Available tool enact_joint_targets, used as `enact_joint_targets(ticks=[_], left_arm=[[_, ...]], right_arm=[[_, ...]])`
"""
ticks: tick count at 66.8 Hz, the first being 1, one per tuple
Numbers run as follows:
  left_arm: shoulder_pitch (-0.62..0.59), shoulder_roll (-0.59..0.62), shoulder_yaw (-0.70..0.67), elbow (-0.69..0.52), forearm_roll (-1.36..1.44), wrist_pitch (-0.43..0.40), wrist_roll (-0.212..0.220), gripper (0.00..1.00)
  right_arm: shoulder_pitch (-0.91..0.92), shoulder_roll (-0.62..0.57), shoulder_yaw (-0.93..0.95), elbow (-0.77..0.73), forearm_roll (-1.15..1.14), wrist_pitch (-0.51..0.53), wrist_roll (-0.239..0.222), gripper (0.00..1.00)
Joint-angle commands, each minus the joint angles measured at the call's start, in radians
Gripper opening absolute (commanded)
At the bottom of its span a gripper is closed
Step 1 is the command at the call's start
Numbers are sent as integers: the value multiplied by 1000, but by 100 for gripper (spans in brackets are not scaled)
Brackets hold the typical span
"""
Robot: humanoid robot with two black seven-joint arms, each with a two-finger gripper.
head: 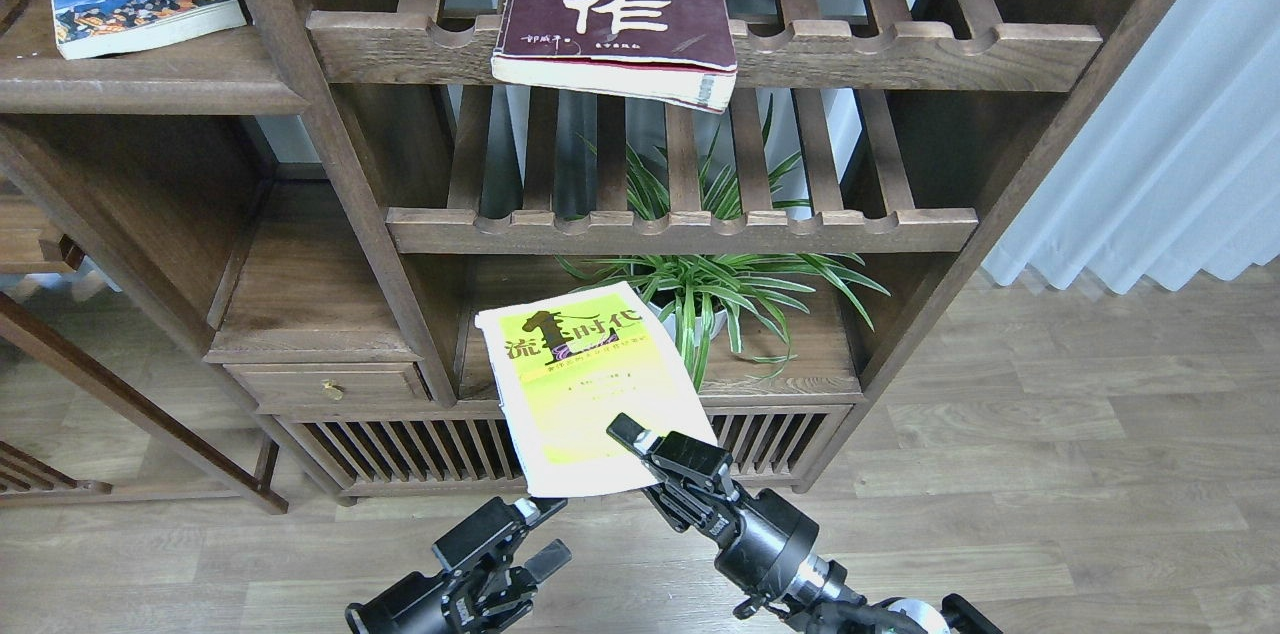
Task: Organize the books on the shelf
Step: 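Grasp the yellow-green book with the left gripper from the right gripper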
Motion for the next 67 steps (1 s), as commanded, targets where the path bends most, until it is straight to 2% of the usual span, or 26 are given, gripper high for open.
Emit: enact_joint_targets(ticks=[1,19,37,50,67], left_arm=[[28,34,-54,-30,0,0,-1,99],[47,105,-134,-60,0,0,-3,99],[19,85,-178,-54,0,0,4,99],[-96,2,-175,26,0,0,4,99],[-166,-136,-160,147,4,0,11,97]], right_arm=[[0,-6,0,-8,5,0,0,0],[-2,-7,0,-23,8,0,0,1],[-2,-1,-10,-21,2,0,0,0],[1,5,-15,-14,-10,0,0,0],[1,5,-12,-5,-36,0,0,0]])
